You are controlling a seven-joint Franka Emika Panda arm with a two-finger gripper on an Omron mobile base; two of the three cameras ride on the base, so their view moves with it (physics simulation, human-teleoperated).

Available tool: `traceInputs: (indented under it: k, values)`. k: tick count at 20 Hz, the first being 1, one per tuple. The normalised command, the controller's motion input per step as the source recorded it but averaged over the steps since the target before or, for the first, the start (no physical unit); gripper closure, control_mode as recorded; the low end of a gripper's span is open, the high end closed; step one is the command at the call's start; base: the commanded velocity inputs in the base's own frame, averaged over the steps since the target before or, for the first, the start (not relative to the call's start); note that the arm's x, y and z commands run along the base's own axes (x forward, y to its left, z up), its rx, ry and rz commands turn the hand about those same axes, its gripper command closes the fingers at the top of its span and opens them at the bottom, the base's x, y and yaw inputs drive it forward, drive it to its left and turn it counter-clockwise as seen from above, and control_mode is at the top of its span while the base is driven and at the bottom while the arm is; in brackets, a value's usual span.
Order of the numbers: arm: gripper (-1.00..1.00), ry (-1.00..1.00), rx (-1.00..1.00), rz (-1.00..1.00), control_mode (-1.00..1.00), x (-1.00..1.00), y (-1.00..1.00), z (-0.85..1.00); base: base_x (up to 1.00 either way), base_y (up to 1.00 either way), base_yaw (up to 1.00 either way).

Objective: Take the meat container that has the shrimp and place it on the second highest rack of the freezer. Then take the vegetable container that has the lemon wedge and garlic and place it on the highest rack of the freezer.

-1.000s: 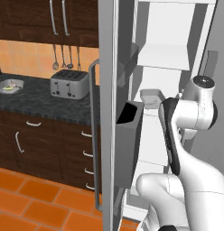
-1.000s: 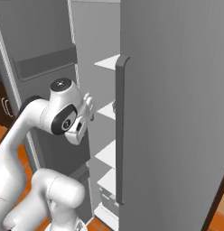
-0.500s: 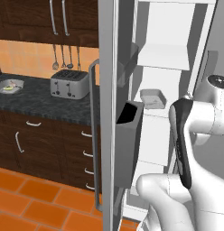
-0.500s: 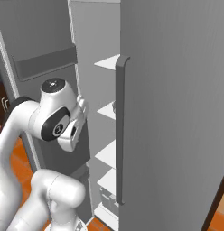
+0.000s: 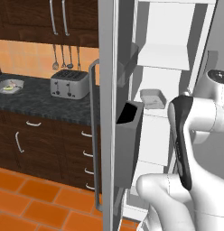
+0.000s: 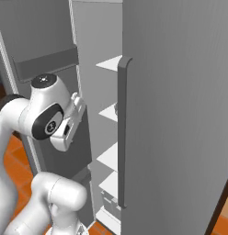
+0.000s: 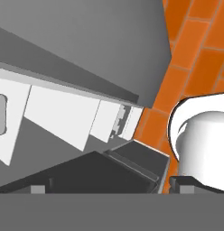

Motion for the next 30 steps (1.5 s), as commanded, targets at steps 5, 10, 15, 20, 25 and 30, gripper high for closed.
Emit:
traceInputs:
  k: [5,10,15,20,25,30]
  values:
    - [-1.00,0.01,0.03,-0.08,-1.00,-0.13,0.00,0.13,0.00,0.00,0.00]
    - [-1.00,0.00,0.00,0.00,1.00,-0.15,0.00,0.00,-0.14,0.00,0.00]
    - [-1.00,0.00,0.00,0.00,1.00,0.00,0.00,0.00,-0.55,-0.36,0.27]
    - [-1.00,0.00,0.00,0.00,1.00,0.00,0.00,0.00,-0.57,-0.42,0.62]
    - [-1.00,0.00,0.00,0.00,1.00,0.00,0.00,0.00,-0.61,-0.05,0.95]
    - [-1.00,0.00,0.00,0.00,1.00,0.00,0.00,0.00,-0.36,0.00,1.00]
